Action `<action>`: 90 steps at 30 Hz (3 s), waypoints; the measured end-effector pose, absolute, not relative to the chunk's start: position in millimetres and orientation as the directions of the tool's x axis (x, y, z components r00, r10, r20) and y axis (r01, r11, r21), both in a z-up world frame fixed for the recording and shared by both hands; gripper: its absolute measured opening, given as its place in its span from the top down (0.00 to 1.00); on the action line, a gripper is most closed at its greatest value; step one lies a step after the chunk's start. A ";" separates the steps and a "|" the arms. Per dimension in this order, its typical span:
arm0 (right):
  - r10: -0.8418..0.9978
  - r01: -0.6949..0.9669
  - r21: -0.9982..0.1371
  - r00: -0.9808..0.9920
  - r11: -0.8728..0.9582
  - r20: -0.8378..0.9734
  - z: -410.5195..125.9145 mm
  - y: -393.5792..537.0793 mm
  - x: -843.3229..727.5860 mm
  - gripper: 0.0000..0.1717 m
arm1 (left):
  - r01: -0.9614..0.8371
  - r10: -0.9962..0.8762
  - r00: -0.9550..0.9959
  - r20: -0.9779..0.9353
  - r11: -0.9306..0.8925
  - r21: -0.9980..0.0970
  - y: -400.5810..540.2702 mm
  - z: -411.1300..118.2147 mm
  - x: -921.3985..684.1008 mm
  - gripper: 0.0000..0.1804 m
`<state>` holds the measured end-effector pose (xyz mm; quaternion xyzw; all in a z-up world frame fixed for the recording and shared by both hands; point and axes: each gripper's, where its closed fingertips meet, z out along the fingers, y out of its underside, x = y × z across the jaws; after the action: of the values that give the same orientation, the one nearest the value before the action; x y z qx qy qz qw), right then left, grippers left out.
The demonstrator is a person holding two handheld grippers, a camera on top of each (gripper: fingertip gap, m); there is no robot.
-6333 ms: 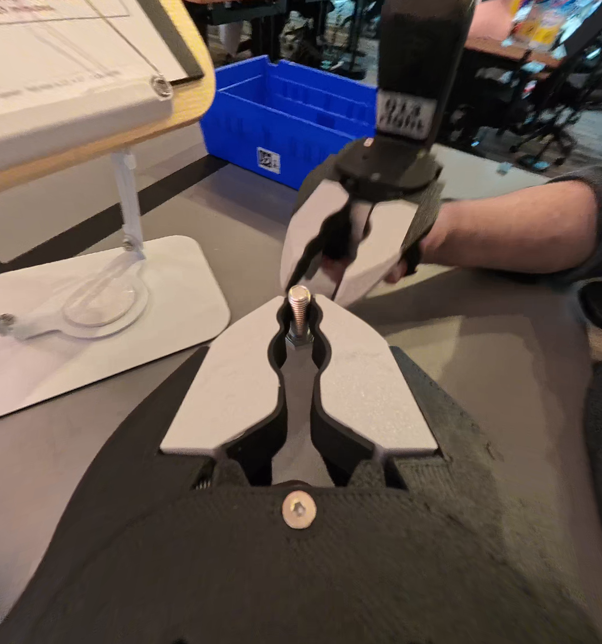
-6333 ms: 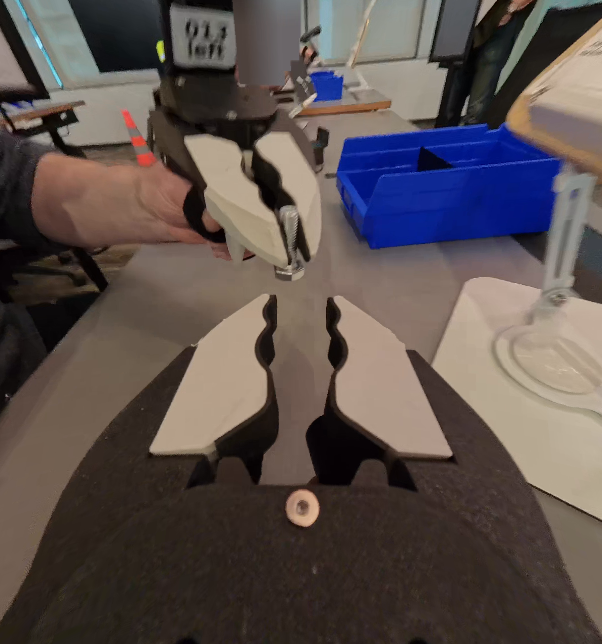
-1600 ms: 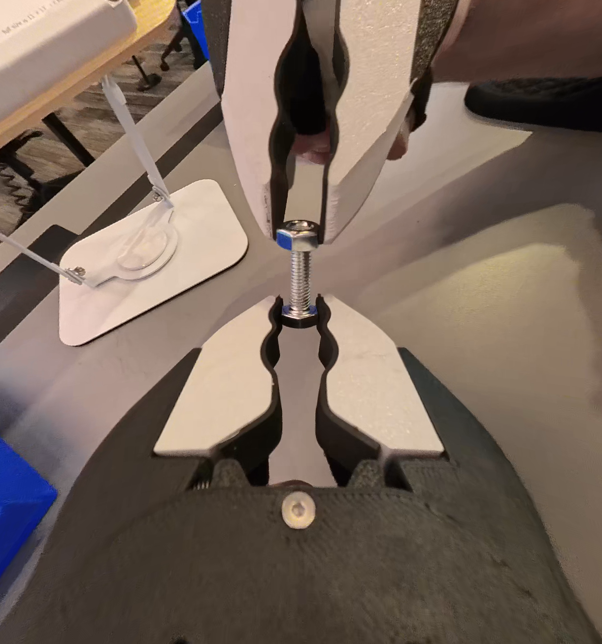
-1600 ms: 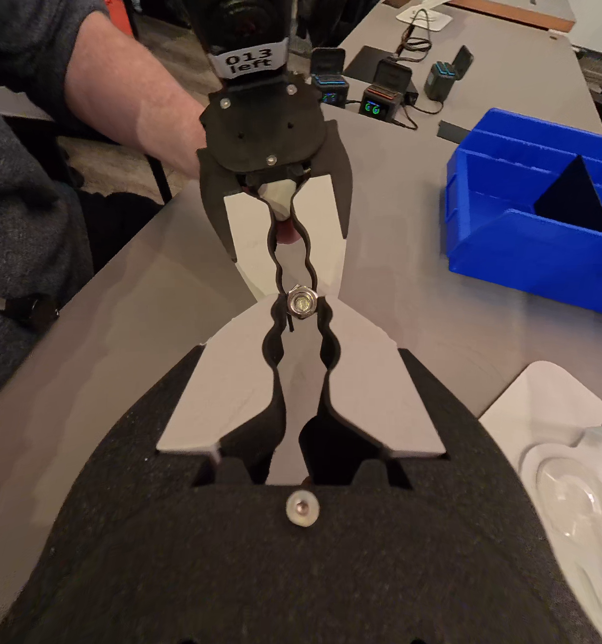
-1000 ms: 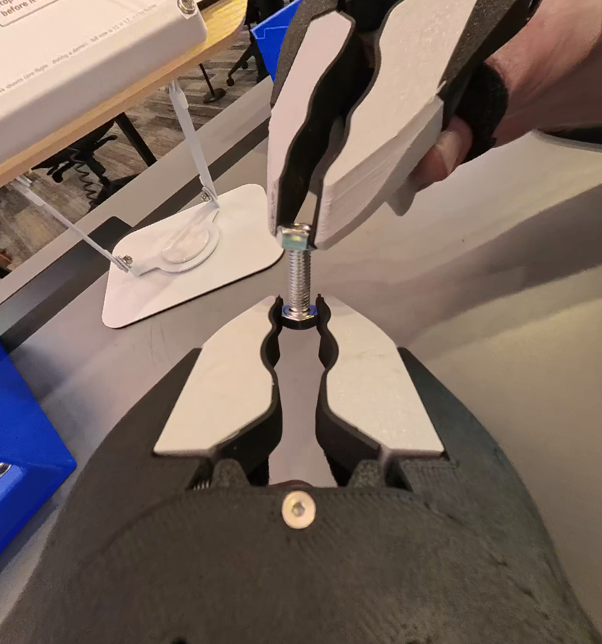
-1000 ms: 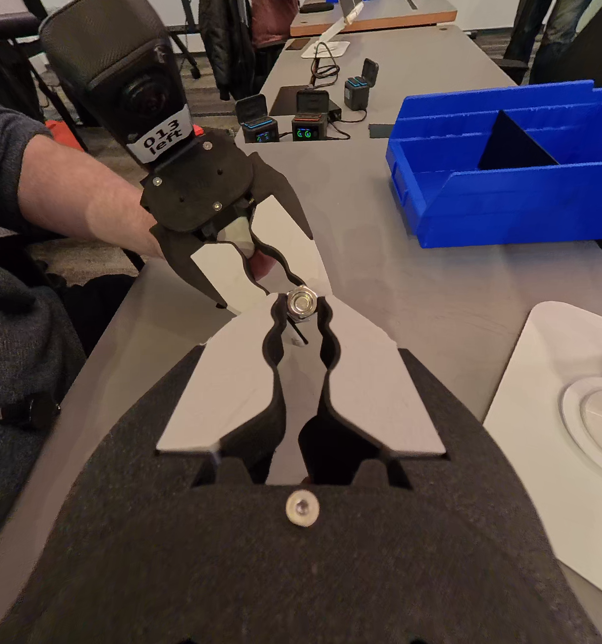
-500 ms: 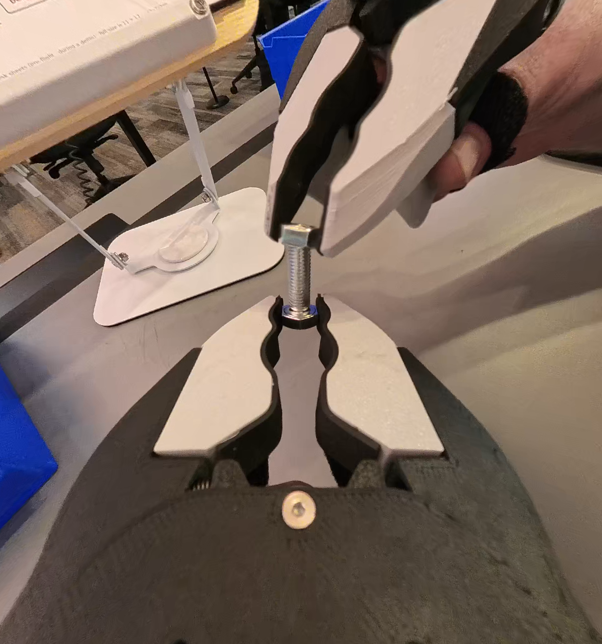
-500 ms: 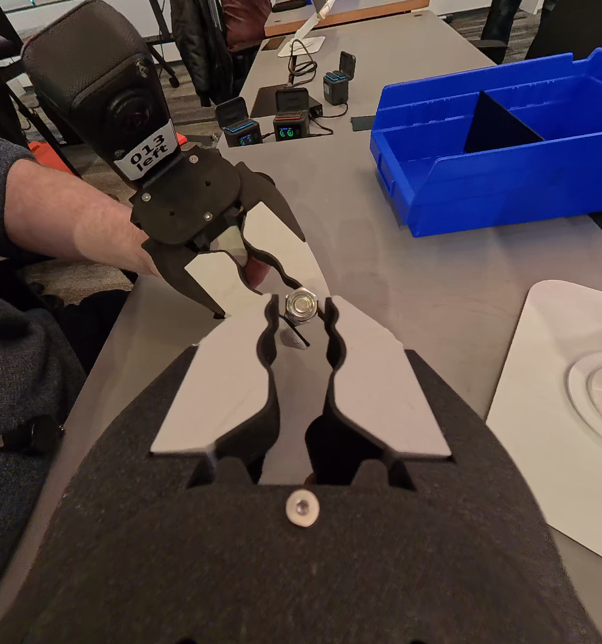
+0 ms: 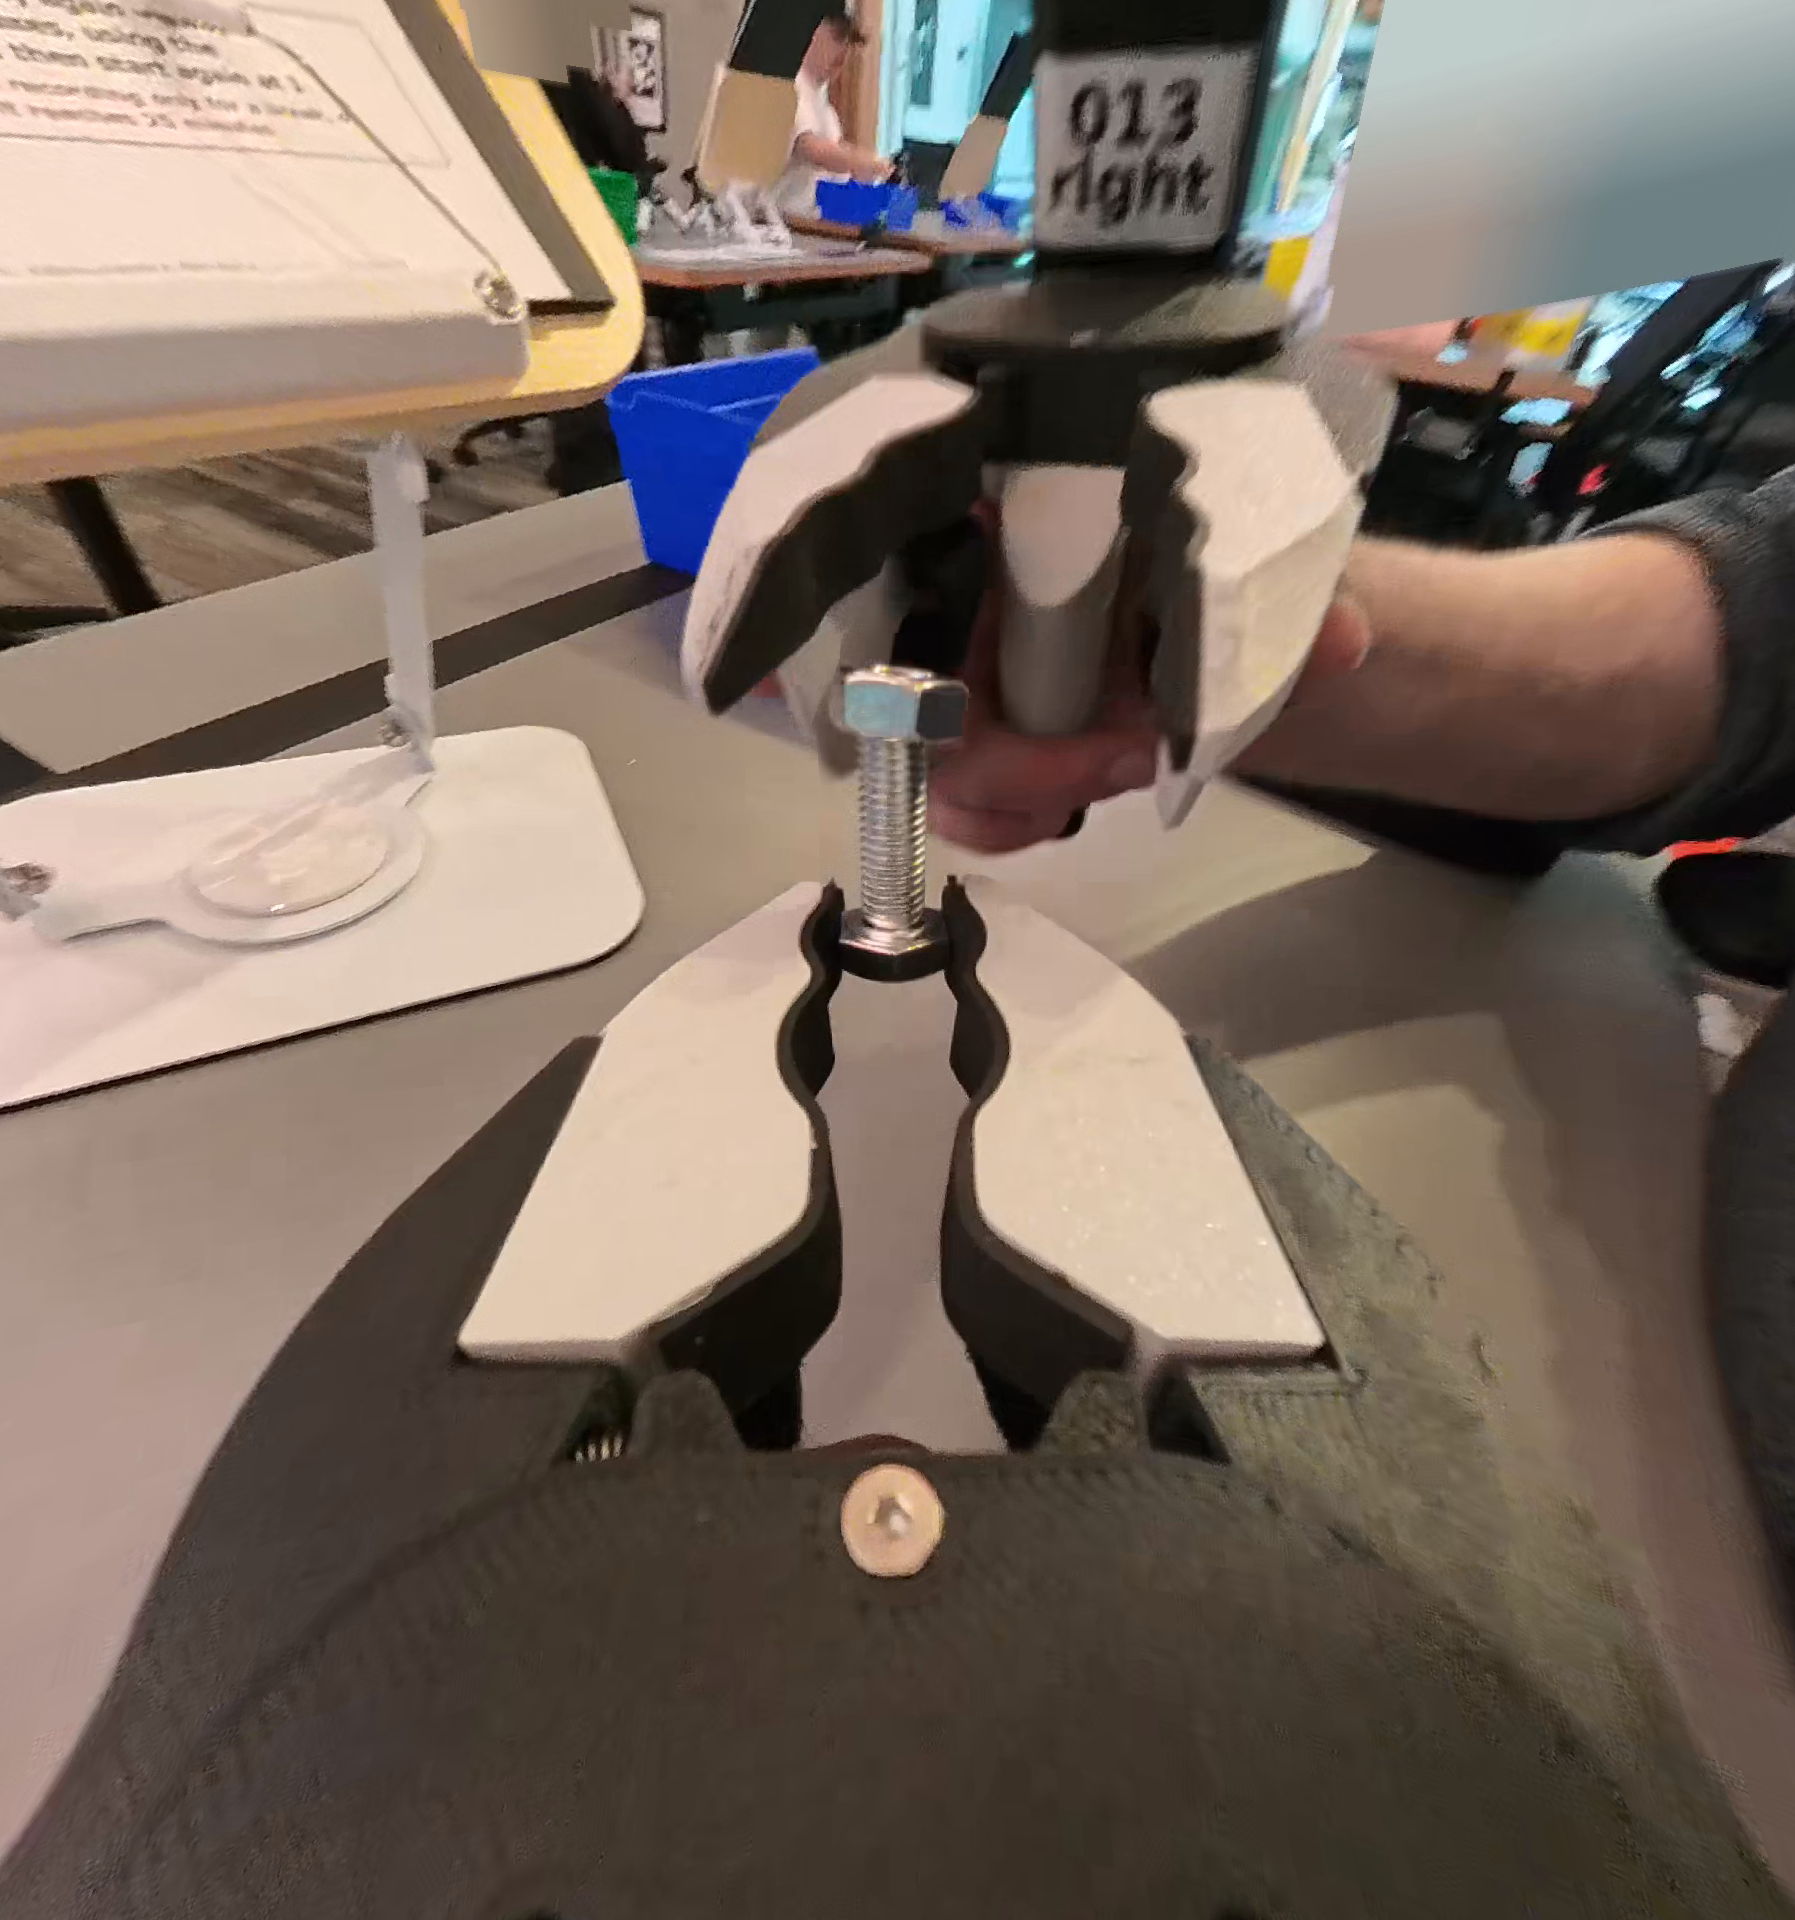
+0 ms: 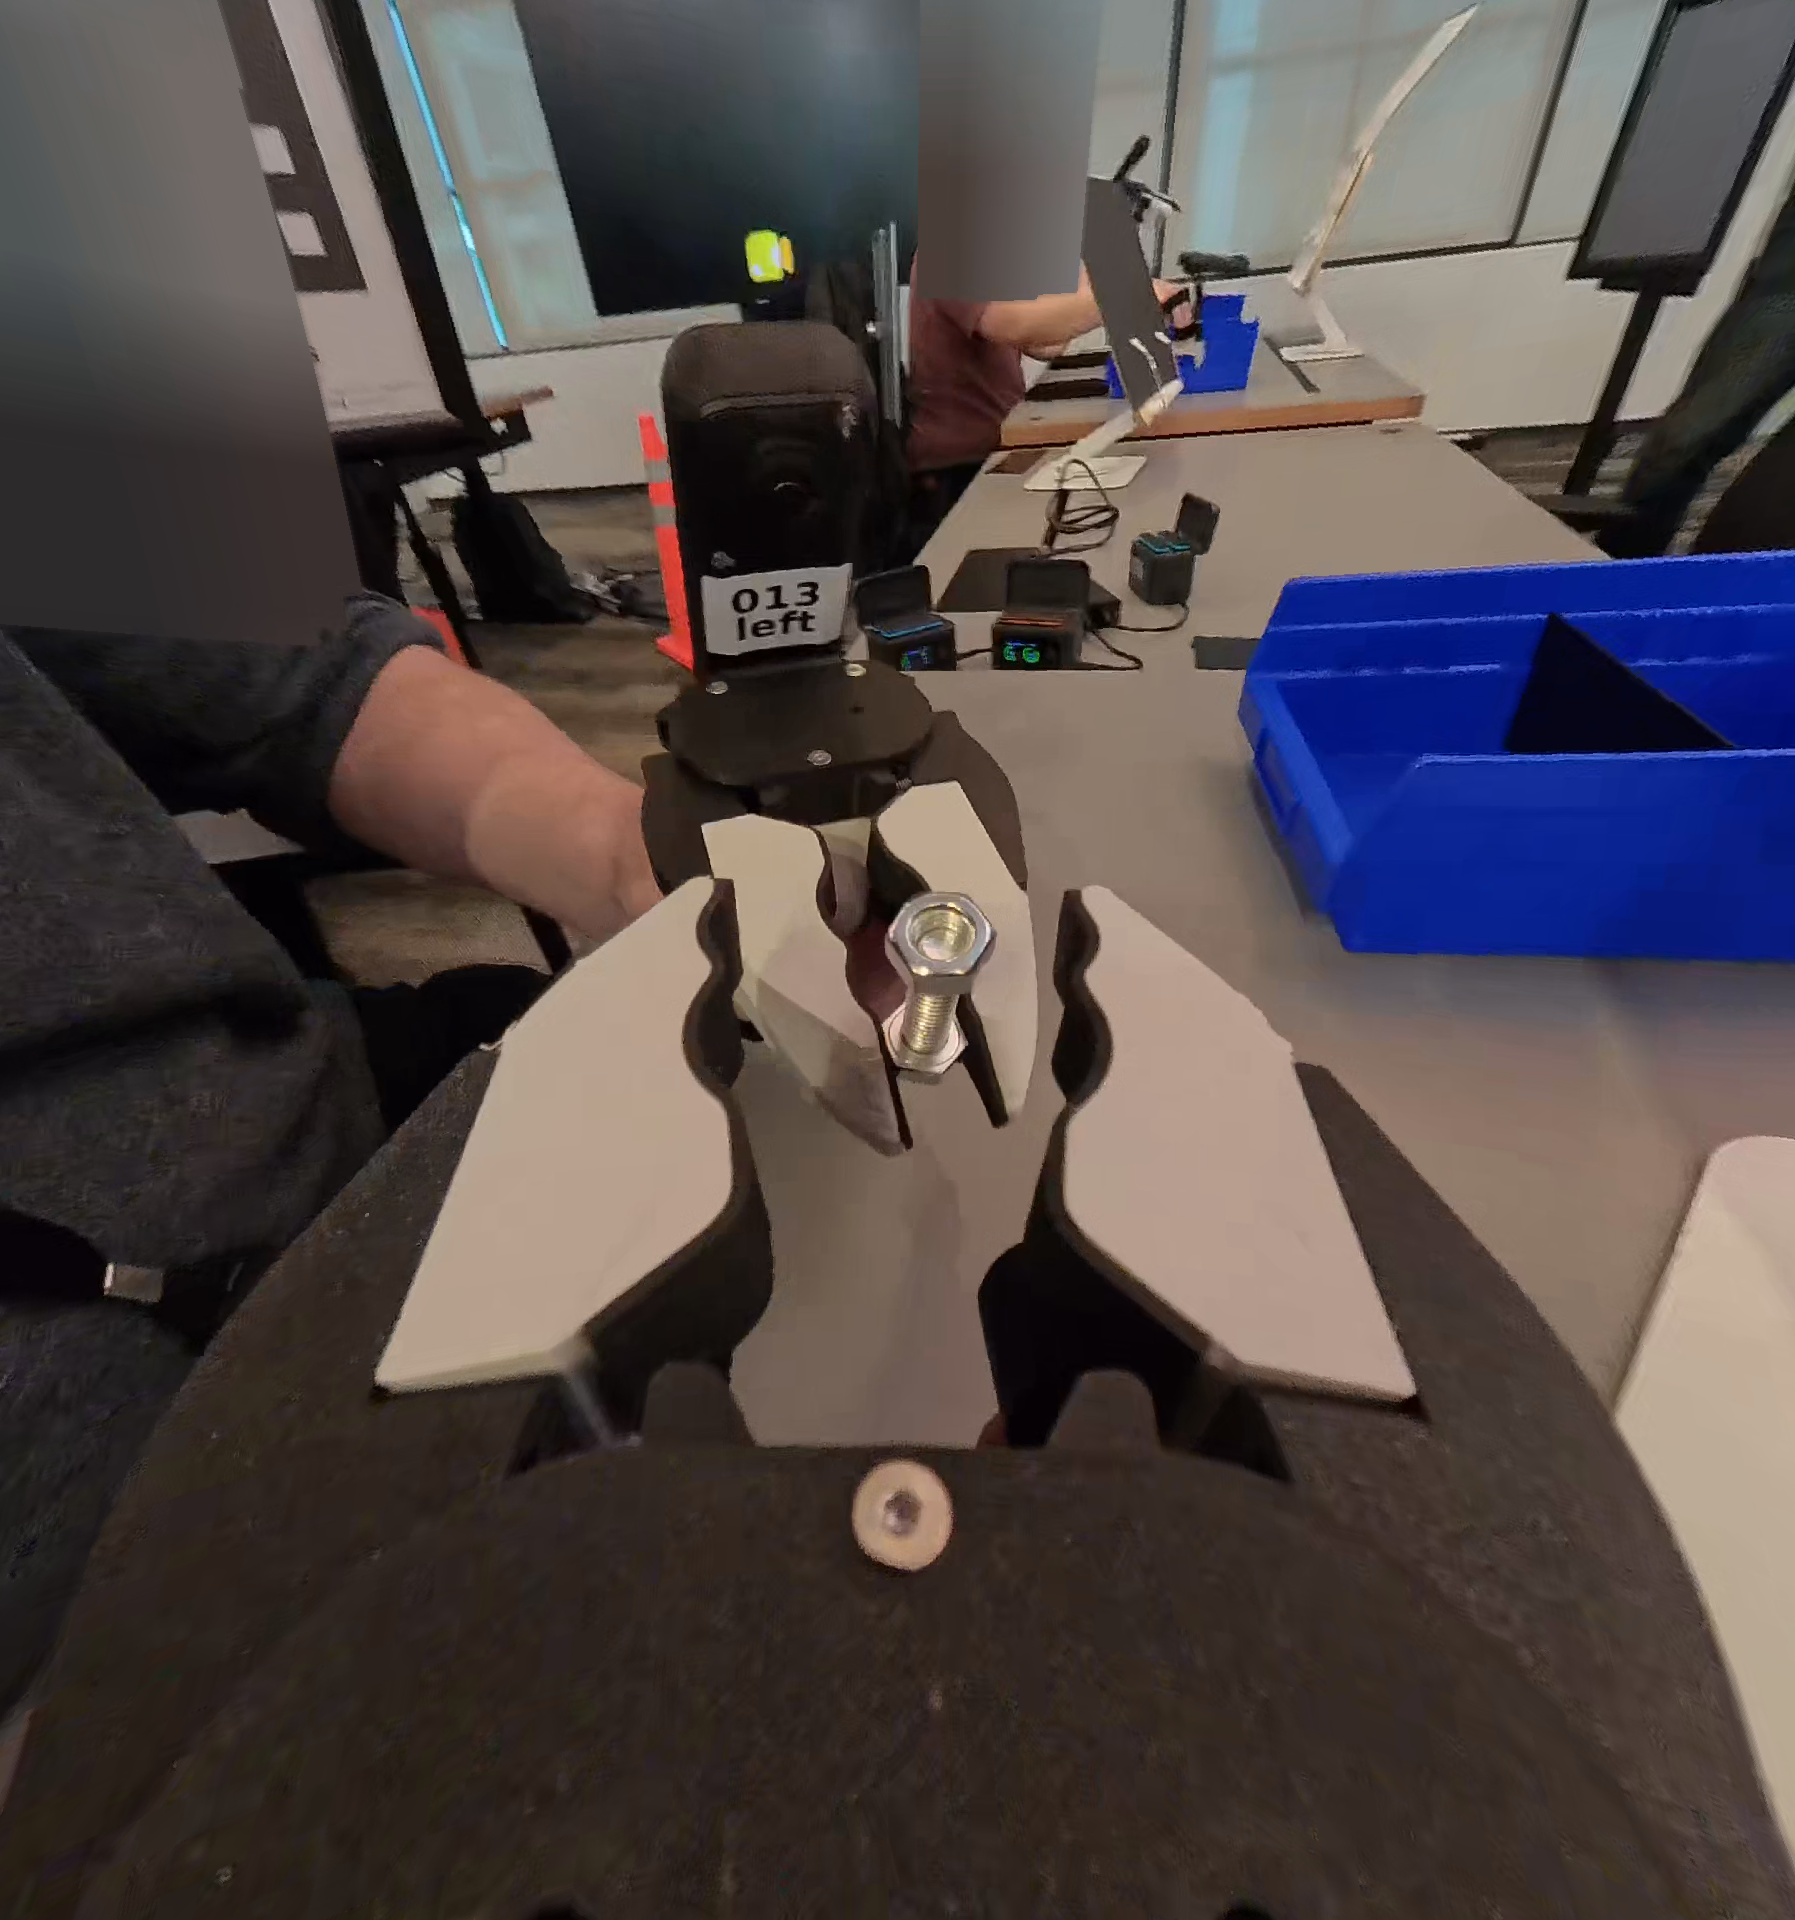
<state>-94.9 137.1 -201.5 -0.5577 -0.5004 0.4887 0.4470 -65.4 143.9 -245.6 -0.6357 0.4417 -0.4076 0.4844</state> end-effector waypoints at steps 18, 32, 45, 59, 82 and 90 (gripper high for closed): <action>0.996 0.019 -0.996 -0.018 -0.092 -0.092 -193.3 125.8 -102.6 0.74 | -0.031 -0.959 0.176 0.220 -0.229 -0.973 131.8 -227.2 -60.7 0.90; 0.997 0.003 -0.997 0.002 -0.081 -0.081 -188.6 126.0 -94.5 0.76 | -0.034 -0.961 0.163 0.222 -0.231 -0.972 130.7 -227.6 -60.5 0.90; 0.993 -0.032 -0.995 0.064 -0.096 -0.098 -186.3 132.8 -86.8 0.68 | -0.031 -0.961 0.161 0.223 -0.231 -0.972 131.9 -226.3 -61.4 0.90; 0.994 -0.026 -0.994 -0.002 -0.106 -0.106 -189.8 121.5 -96.2 0.67 | -0.029 -0.960 0.176 0.216 -0.224 -0.974 135.4 -224.4 -64.6 0.90; 0.994 -0.051 -0.995 0.053 -0.090 -0.093 -181.6 129.1 -93.3 0.63 | -0.043 -0.963 0.197 0.185 -0.197 -0.979 140.6 -222.1 -69.3 0.90; 0.996 -0.035 -0.995 0.002 -0.090 -0.090 -180.4 120.9 -109.2 0.57 | -0.038 -0.960 0.208 0.187 -0.199 -0.979 142.1 -220.0 -70.5 0.90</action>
<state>-109.2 120.9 -180.4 -0.5143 -0.4673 0.5298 0.4862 -70.5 142.1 -220.0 -0.6094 0.4092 -0.4778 0.4825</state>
